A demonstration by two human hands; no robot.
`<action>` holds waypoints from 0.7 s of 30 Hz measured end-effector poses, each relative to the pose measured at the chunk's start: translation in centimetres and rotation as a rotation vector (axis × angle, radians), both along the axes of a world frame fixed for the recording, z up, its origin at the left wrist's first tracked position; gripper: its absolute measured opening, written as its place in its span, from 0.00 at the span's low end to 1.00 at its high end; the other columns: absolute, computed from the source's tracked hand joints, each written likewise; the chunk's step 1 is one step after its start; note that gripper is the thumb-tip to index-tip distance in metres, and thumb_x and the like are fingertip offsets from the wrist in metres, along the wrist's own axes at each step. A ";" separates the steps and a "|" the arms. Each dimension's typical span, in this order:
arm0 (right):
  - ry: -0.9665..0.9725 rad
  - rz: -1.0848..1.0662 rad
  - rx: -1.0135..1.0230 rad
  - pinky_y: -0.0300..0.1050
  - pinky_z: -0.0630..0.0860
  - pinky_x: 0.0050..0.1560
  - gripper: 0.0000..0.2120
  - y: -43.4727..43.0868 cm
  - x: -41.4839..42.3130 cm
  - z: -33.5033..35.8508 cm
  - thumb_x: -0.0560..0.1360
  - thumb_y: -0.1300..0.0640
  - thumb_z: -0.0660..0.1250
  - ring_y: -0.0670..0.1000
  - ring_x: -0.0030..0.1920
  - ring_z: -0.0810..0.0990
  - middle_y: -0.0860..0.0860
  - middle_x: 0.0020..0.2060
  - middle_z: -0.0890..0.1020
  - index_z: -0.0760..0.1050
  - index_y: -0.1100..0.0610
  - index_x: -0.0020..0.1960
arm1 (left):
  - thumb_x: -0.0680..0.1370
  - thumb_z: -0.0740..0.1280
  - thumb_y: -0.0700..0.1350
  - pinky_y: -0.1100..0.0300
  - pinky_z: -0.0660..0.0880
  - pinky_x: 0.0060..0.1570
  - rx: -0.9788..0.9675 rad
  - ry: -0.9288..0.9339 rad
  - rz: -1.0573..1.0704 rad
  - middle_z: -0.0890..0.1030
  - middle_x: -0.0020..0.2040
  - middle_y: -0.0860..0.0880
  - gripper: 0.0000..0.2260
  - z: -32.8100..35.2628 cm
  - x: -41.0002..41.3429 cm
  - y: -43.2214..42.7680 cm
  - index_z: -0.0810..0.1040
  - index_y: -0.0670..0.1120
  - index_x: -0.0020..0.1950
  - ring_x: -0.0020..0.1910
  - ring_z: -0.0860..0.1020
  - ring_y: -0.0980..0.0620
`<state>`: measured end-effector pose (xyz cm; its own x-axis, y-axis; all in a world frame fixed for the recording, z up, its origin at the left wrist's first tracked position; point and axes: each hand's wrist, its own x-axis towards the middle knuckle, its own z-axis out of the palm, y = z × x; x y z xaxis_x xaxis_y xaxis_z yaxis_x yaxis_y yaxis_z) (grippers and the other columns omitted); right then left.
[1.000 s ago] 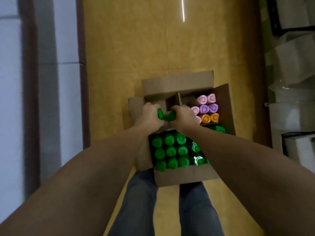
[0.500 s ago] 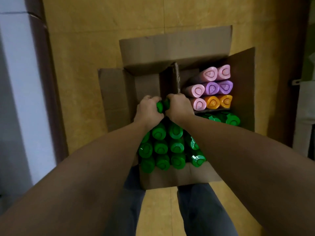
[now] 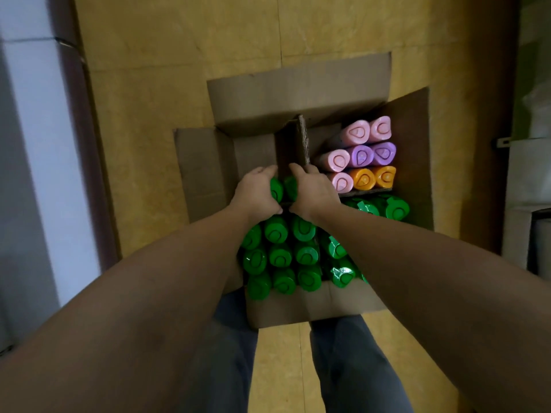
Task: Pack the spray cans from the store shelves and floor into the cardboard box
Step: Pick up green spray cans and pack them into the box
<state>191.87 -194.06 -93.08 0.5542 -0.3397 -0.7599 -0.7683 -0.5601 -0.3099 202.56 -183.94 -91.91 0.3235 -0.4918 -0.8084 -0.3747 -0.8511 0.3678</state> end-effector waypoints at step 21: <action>-0.336 -0.166 -0.406 0.54 0.73 0.65 0.39 -5.4 12.0 39.2 0.73 0.54 0.74 0.59 0.70 0.69 0.56 0.74 0.68 0.59 0.50 0.79 | 0.76 0.69 0.61 0.32 0.49 0.75 -0.132 -0.547 -0.292 0.54 0.83 0.46 0.37 38.2 12.2 -6.4 0.59 0.55 0.81 0.81 0.49 0.40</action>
